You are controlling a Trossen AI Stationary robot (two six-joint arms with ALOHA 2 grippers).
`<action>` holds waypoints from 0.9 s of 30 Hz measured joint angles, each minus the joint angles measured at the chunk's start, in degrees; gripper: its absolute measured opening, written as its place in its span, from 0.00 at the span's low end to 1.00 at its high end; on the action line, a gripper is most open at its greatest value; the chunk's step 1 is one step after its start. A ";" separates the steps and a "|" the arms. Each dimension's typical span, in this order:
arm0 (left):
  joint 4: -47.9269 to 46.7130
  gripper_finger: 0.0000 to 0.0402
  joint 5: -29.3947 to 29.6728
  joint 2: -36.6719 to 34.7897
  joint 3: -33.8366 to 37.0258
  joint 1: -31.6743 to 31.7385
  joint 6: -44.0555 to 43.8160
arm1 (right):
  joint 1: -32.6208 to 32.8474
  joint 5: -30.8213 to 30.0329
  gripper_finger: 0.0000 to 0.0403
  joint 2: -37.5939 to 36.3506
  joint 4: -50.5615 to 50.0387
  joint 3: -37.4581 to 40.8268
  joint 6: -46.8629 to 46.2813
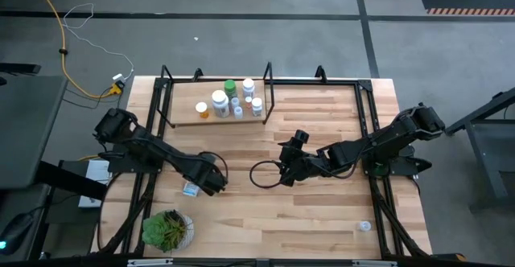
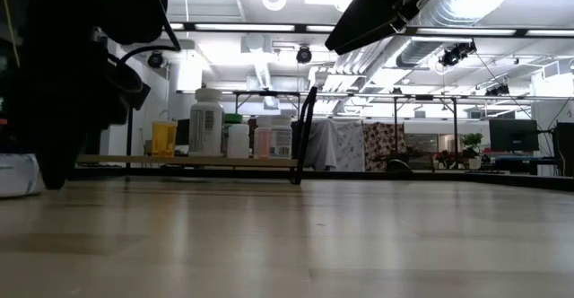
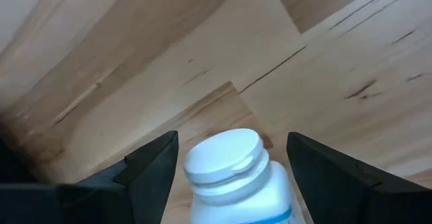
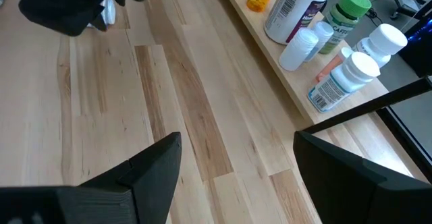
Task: Pick and place medicine bottles onto shelf by color
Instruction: Put the medium white pill bottle on the shelf
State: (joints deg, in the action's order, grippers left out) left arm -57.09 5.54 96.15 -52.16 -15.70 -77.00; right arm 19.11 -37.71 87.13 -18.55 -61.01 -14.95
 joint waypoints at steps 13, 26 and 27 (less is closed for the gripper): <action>0.41 0.58 -1.05 1.50 0.00 -0.03 2.16 | 0.00 -0.01 0.69 0.00 0.14 -0.02 0.45; -1.84 0.32 -0.17 0.20 -0.16 -1.03 4.69 | 0.00 -0.01 0.69 0.00 0.19 -0.02 0.45; -1.83 0.31 0.53 -0.20 -0.42 -0.79 5.38 | 0.00 -0.01 0.69 0.00 0.27 -0.02 0.45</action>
State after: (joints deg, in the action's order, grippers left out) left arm -58.92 6.07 95.95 -52.58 -16.50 -71.63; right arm 19.11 -37.71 87.13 -18.28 -61.04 -14.50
